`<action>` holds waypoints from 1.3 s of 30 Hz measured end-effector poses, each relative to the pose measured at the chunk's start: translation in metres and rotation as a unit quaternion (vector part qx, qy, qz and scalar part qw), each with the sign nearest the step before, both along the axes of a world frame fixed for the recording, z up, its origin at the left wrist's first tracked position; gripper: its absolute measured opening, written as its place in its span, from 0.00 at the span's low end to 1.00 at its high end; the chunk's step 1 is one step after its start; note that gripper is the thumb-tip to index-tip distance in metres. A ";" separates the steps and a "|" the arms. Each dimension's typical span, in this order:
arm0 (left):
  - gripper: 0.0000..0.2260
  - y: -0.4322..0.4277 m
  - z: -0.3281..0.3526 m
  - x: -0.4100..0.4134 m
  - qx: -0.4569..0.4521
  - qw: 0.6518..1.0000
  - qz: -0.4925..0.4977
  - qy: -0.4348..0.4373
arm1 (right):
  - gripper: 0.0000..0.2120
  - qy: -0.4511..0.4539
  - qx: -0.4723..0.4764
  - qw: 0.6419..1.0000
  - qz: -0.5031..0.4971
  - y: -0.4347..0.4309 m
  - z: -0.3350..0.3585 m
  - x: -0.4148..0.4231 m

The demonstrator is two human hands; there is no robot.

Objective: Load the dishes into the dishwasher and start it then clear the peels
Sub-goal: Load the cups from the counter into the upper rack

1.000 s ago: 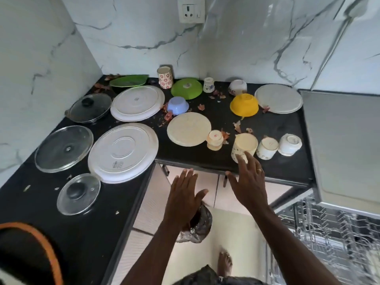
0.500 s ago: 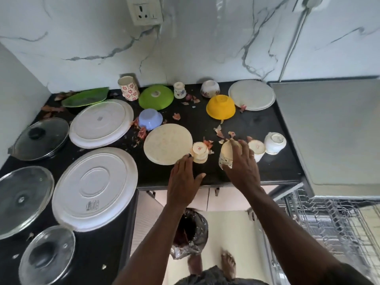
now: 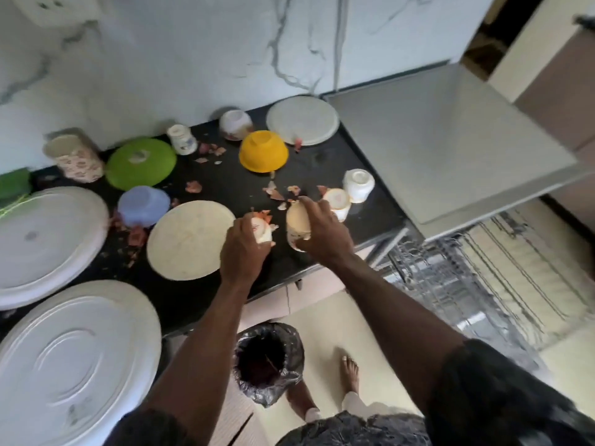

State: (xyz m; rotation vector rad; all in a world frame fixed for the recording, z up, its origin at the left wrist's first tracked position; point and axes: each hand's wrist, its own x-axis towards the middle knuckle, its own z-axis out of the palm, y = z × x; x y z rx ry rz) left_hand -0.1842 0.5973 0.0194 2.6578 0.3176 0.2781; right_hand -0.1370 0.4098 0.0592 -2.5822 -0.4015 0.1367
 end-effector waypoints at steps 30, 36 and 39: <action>0.30 -0.320 -0.014 -0.051 -0.112 0.938 -0.322 0.056 | 0.39 -0.006 0.115 0.944 -0.309 -0.355 -0.072 -0.165; 0.31 -0.453 -0.080 -0.022 -0.088 0.897 -0.410 0.137 | 0.42 0.016 0.088 0.901 -0.425 -0.465 -0.118 -0.181; 0.33 -0.502 -0.120 0.001 -0.061 0.885 -0.434 0.159 | 0.43 0.015 0.089 0.890 -0.448 -0.504 -0.149 -0.169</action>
